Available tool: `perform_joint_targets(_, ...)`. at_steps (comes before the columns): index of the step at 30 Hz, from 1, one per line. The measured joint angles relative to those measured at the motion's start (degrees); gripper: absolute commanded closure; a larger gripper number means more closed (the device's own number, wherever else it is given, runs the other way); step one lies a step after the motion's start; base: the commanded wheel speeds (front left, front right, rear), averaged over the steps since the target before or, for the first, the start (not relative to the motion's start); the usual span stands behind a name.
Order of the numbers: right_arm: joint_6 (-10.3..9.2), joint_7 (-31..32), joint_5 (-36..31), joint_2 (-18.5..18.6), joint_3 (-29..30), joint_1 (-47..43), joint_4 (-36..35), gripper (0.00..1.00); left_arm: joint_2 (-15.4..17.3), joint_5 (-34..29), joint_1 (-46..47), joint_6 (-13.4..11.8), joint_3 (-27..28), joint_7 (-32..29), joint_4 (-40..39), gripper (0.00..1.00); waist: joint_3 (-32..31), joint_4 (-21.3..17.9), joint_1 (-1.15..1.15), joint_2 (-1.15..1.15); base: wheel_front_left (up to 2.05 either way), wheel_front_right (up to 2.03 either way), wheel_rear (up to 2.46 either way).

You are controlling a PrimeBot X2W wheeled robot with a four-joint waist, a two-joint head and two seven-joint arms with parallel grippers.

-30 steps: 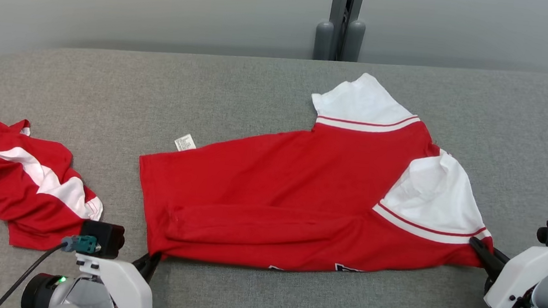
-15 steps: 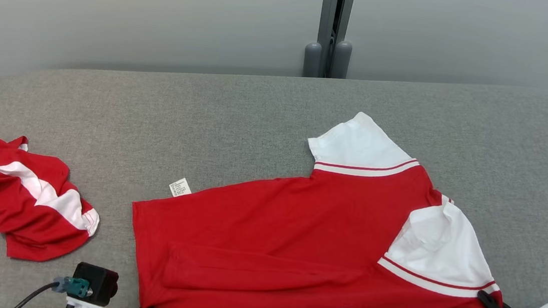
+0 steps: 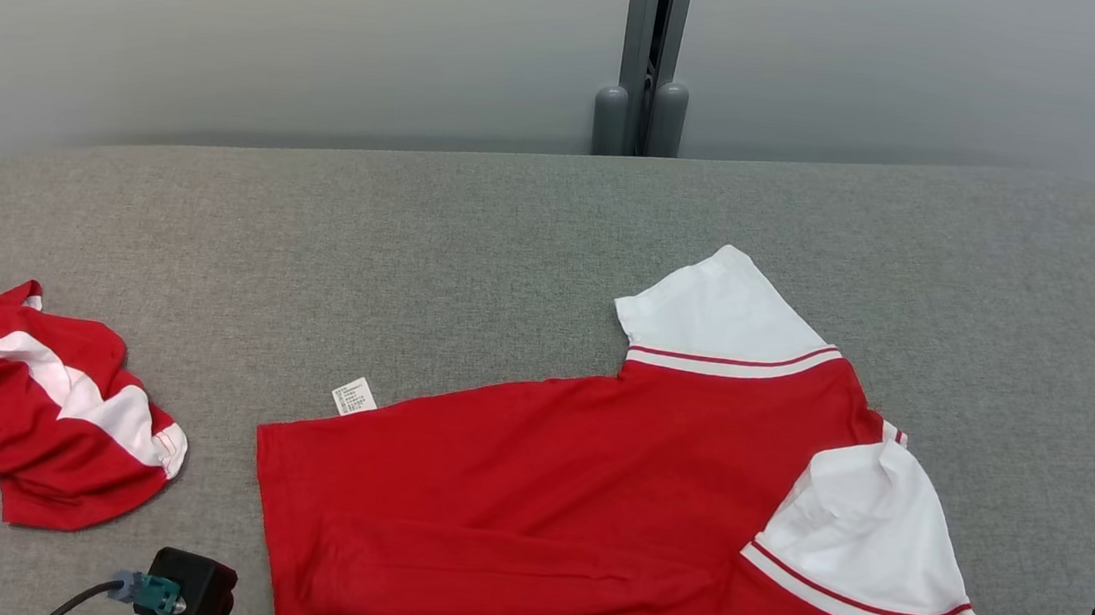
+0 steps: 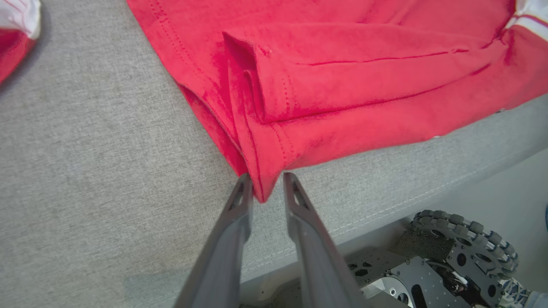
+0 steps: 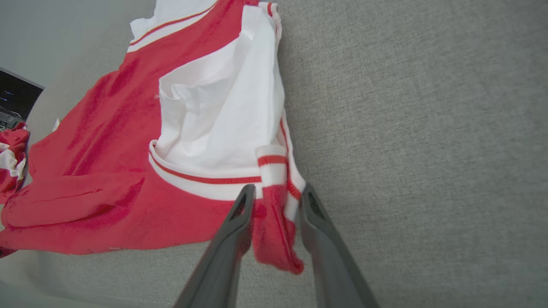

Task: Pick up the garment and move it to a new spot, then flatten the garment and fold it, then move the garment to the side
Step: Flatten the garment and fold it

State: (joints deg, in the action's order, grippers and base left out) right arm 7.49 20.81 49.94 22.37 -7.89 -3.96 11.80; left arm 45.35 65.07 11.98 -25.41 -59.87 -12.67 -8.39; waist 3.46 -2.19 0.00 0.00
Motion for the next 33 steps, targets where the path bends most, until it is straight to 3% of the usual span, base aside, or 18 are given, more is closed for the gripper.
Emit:
perform_joint_targets(12, 0.00, 7.4, -7.8, -6.5, 8.8, -3.1, -10.0, 0.00, 0.1, -1.0, 0.2, -2.0, 2.0, 3.3, -0.8, 0.00, -1.1, 0.5, 0.00, 0.00, 0.00, 0.00, 0.00)
perform_joint_targets(18, 0.00, 8.1, -10.7, -7.8, 10.7, -2.1, -13.0, 0.00, -1.2, -2.8, 2.0, -3.8, 4.5, 7.3, 0.8, 0.00, -0.7, 0.7, 0.00, 0.00, 0.00, 0.00, 0.00)
perform_joint_targets(25, 0.00, 6.5, -12.0, -7.4, 10.6, 9.3, -11.8, 0.00, -4.1, -4.1, 7.8, -5.1, 8.0, 9.9, 5.1, 0.00, 3.0, 0.8, 0.00, 0.00, 0.00, 0.00, 0.00)
perform_joint_targets(33, 0.00, 2.7, -13.2, -3.3, 4.6, 28.5, -2.5, 0.00, -9.4, -4.8, 16.1, -2.8, 8.4, 8.3, 12.1, 0.00, 9.9, 2.4, 0.00, 0.00, 0.00, 0.00, 0.00)
